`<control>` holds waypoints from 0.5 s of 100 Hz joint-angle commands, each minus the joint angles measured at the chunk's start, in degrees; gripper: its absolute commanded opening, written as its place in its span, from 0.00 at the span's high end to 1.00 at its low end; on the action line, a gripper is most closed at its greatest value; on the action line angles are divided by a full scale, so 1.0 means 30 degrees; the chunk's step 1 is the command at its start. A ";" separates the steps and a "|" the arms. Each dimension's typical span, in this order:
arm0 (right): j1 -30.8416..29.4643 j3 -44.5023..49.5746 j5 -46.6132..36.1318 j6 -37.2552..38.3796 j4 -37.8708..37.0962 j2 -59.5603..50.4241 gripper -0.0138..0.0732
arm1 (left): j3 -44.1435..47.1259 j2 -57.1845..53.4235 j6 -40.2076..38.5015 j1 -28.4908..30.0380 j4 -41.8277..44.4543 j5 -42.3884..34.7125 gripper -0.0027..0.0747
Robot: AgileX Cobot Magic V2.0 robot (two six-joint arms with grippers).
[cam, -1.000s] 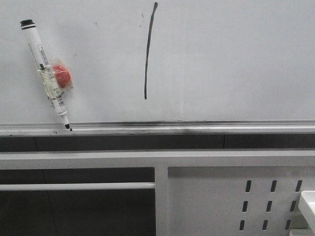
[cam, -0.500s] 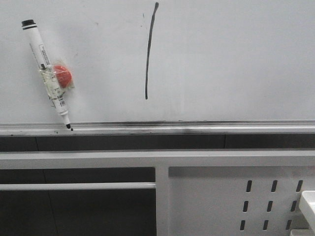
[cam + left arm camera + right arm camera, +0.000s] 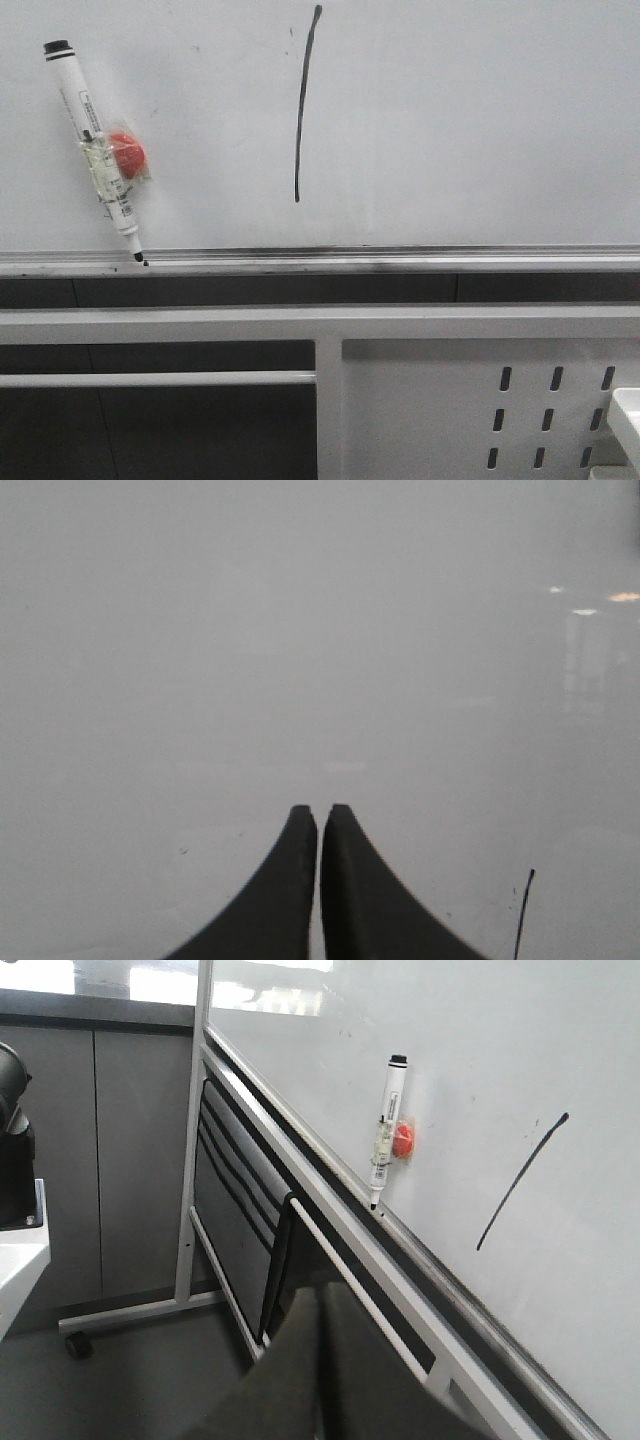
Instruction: Write number 1 on whiteboard
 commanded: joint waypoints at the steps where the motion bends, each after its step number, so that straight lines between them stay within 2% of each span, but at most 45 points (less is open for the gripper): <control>1: -0.0131 -0.0478 -0.1082 -0.0058 0.0157 0.0098 0.92 | -0.0147 0.0201 0.5377 0.0406 -0.6696 0.0833 0.99; 5: -0.0131 -0.0478 -0.1082 -0.0058 0.0157 0.0098 0.92 | -0.0070 0.0201 0.9253 0.0444 -1.1752 0.1241 0.99; 9: -0.0131 -0.0478 -0.1082 -0.0058 0.0157 0.0098 0.92 | -0.0075 0.0201 1.4700 0.0444 -1.6475 0.1972 0.99; 14: -0.0131 -0.0478 -0.1082 -0.0058 0.0157 0.0098 0.92 | -0.0075 0.0118 2.1878 0.0544 -2.4311 0.3096 0.99; 15: -0.0131 -0.0478 -0.1082 -0.0058 0.0157 0.0098 0.92 | -0.0075 0.0082 2.3862 0.0627 -2.5150 0.3472 0.99; 20: -0.0131 -0.0478 -0.1082 -0.0058 0.0157 0.0098 0.92 | -0.0075 0.0049 2.9843 0.0859 -3.0105 0.5144 0.99; 25: -0.0131 -0.0478 -0.1082 -0.0058 0.0157 0.0098 0.92 | -0.0031 0.0049 3.4132 0.1030 -3.3081 0.6997 0.99; 29: -0.0131 -0.0478 -0.1082 -0.0058 0.0157 0.0098 0.92 | 0.0045 0.0049 3.6184 0.1124 -3.4081 0.8157 0.99; 32: -0.0131 -0.0478 -0.1082 -0.0058 0.0157 0.0098 0.92 | 0.0256 0.0049 3.6730 0.1124 -3.4199 0.8636 0.99; 42: -0.0131 -0.0478 -0.1082 -0.0058 0.0157 0.0098 0.92 | 0.1312 0.0049 3.6731 0.1124 -3.4248 0.8531 0.99; 50: -0.0131 -0.0478 -0.1082 -0.0058 0.0157 0.0098 0.92 | 0.2565 0.0049 3.6697 0.1124 -3.4380 0.7069 0.99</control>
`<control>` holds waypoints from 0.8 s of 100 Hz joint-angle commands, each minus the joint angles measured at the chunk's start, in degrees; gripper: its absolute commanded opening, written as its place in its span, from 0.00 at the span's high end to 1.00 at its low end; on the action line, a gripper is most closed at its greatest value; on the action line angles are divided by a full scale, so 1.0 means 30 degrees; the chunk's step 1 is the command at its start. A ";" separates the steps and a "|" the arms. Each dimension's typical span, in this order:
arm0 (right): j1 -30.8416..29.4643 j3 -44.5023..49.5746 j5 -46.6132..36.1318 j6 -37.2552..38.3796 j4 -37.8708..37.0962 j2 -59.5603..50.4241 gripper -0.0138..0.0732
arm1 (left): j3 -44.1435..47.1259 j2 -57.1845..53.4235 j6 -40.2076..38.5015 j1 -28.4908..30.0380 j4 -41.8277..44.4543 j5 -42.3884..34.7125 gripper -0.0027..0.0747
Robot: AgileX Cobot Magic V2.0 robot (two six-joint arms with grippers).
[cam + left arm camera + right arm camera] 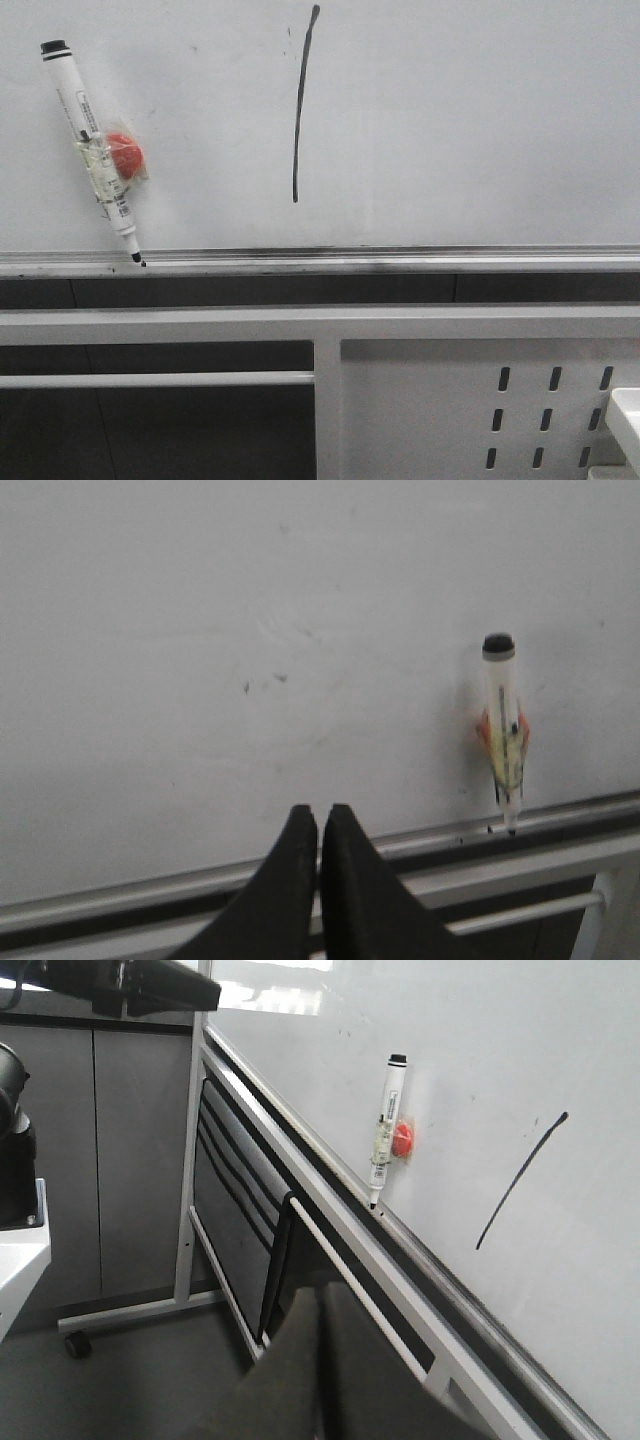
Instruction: Write number 1 on whiteboard
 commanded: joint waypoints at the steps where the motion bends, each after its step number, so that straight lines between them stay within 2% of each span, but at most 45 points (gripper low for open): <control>1: -0.0131 -0.0478 -0.1082 -0.0058 0.0157 0.0098 0.92 | 0.0716 0.0218 0.0587 0.0008 -0.0753 -0.2489 0.99; 22: -0.0131 -0.0478 -0.1082 -0.0058 0.0157 0.0098 0.92 | 0.4916 -0.1622 0.0550 0.0708 -0.2582 -0.8823 0.99; 26: -0.0131 -0.0478 -0.1082 -0.0058 0.0157 0.0098 0.92 | 0.4795 -0.2023 0.0674 0.0892 -0.2865 -0.7846 0.99; 48: -0.0131 -0.0478 -0.1040 -0.0058 0.0157 0.0134 0.92 | 0.4796 -0.2169 0.0311 0.2836 -0.2195 -0.7031 0.99; 68: -0.0131 -0.0478 -0.1068 -0.0058 0.0157 0.0134 0.92 | 0.4796 -0.2169 -0.4979 0.3205 0.2164 -0.5301 0.99; 80: -0.0131 -0.0478 -0.1068 -0.0058 0.0157 0.0134 0.92 | 0.4796 -0.2169 -0.5909 0.3087 0.3728 -0.4606 0.99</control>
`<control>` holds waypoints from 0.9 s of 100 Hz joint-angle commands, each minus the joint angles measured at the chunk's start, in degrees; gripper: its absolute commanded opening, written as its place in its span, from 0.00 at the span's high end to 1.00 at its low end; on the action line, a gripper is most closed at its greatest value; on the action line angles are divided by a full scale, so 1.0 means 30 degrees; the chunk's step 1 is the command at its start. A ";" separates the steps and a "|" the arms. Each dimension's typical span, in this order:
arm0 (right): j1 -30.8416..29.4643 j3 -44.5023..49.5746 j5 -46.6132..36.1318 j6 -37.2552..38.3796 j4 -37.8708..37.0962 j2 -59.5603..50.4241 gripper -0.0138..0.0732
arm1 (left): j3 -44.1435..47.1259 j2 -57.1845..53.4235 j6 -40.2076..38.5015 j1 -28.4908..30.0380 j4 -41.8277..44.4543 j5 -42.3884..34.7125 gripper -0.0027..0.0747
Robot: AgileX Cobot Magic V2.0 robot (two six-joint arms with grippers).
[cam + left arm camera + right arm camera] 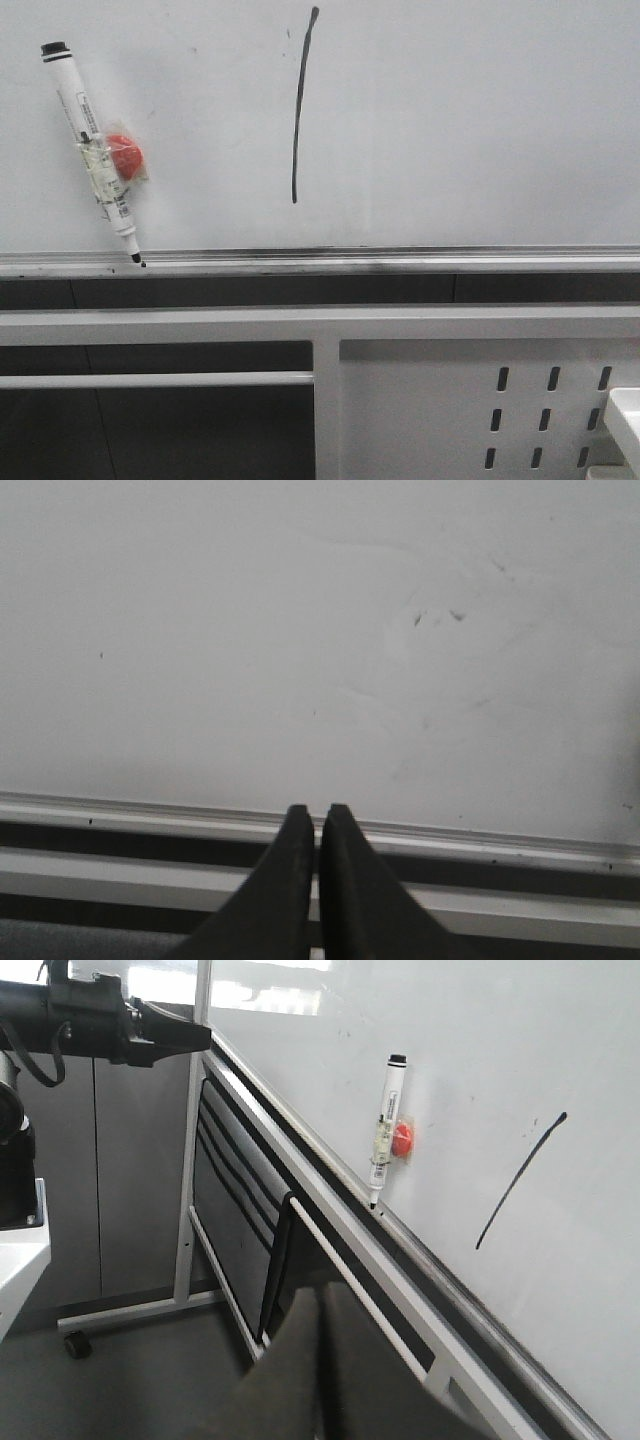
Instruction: Write number 1 on whiteboard
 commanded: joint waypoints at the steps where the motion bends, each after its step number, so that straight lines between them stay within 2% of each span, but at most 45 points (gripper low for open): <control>1: -0.0131 -0.0478 -0.1105 -0.0058 0.0157 0.0134 0.92 | 0.0647 -0.0432 -0.1032 -0.0067 0.1161 -0.0795 0.99; 26: -0.0131 -0.0478 -0.1105 -0.0058 0.0157 0.0134 0.92 | 0.0647 -0.0432 -0.1032 -0.0498 0.1902 0.2438 0.99; 90: -0.0131 -0.0478 -0.1105 -0.0058 0.0157 0.0134 0.92 | 0.0647 -0.0394 -0.1064 -0.0498 0.1850 0.2374 0.99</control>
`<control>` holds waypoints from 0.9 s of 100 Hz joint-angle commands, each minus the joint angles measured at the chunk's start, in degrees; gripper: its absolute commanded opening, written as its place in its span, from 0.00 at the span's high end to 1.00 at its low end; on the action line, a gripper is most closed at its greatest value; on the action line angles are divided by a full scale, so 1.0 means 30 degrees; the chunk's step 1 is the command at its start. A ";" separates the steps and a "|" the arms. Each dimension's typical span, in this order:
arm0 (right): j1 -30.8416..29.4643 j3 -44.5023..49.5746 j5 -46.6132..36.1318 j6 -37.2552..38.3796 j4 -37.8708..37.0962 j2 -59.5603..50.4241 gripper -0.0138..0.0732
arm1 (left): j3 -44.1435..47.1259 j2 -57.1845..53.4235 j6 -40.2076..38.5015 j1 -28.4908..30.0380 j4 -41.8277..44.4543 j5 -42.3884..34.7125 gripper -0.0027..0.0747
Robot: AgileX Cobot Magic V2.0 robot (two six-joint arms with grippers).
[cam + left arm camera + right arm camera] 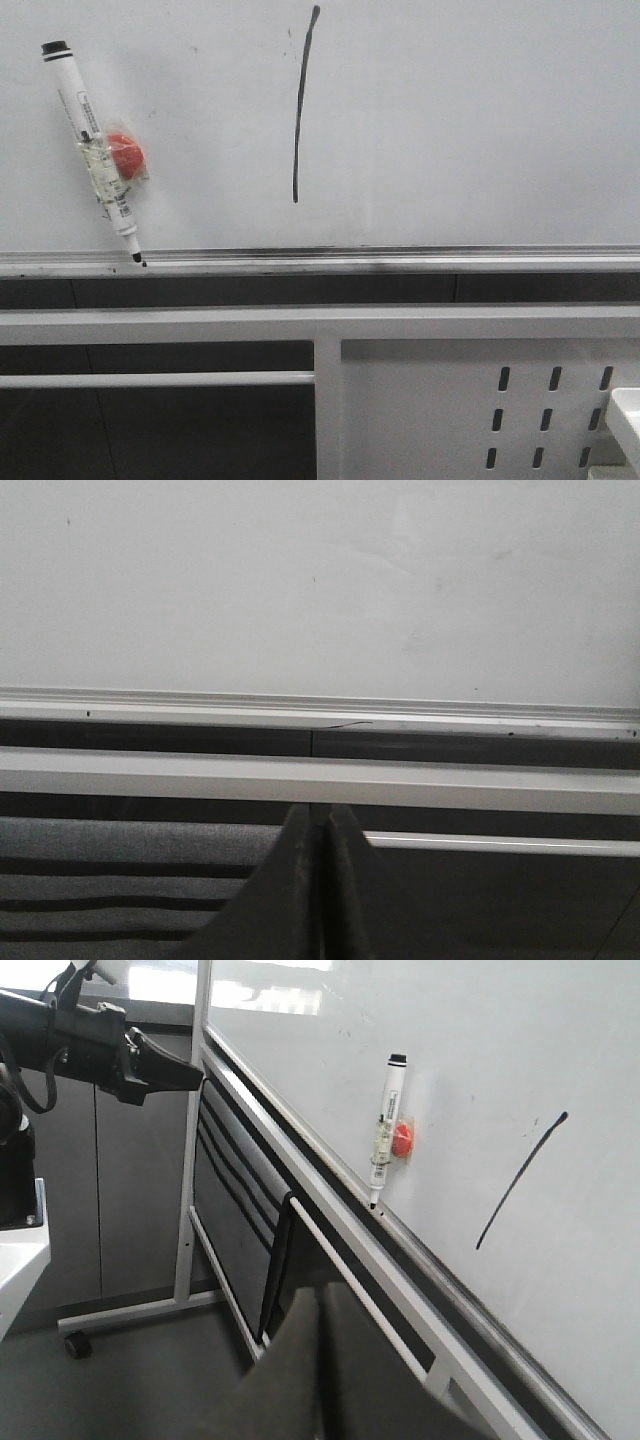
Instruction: Write number 1 on whiteboard
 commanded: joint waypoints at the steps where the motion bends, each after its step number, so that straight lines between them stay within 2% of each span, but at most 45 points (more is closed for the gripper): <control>1: -0.0131 -0.0478 -0.1105 -0.0058 0.0157 0.0134 0.92 | 0.0647 -0.0394 -0.0138 -0.0162 -0.0030 -0.1005 0.99; 44: -0.0131 -0.0360 -0.1147 -0.0058 0.0157 0.0098 0.92 | 0.0647 -0.0394 -0.0138 -0.0162 -0.0030 -0.1005 0.99; 62: -0.0131 0.0280 -0.2034 -0.0058 0.0157 -0.0188 0.92 | 0.0647 -0.0394 -0.0138 -0.0162 -0.0030 -0.1005 0.99; 68: -0.0143 0.0740 -0.2135 -0.0027 0.0781 -0.0747 0.92 | 0.0647 -0.0394 -0.0138 -0.0162 -0.0030 -0.1005 0.99; 78: -0.0910 0.1858 -0.2329 -0.0027 0.1007 -0.2568 0.92 | 0.0647 -0.0394 -0.0138 -0.0162 -0.0030 -0.1005 0.99; 90: -0.2837 0.3988 -0.3199 -0.0027 0.1007 -0.4679 0.92 | 0.0647 -0.0394 -0.0138 -0.0162 -0.0030 -0.1005 0.99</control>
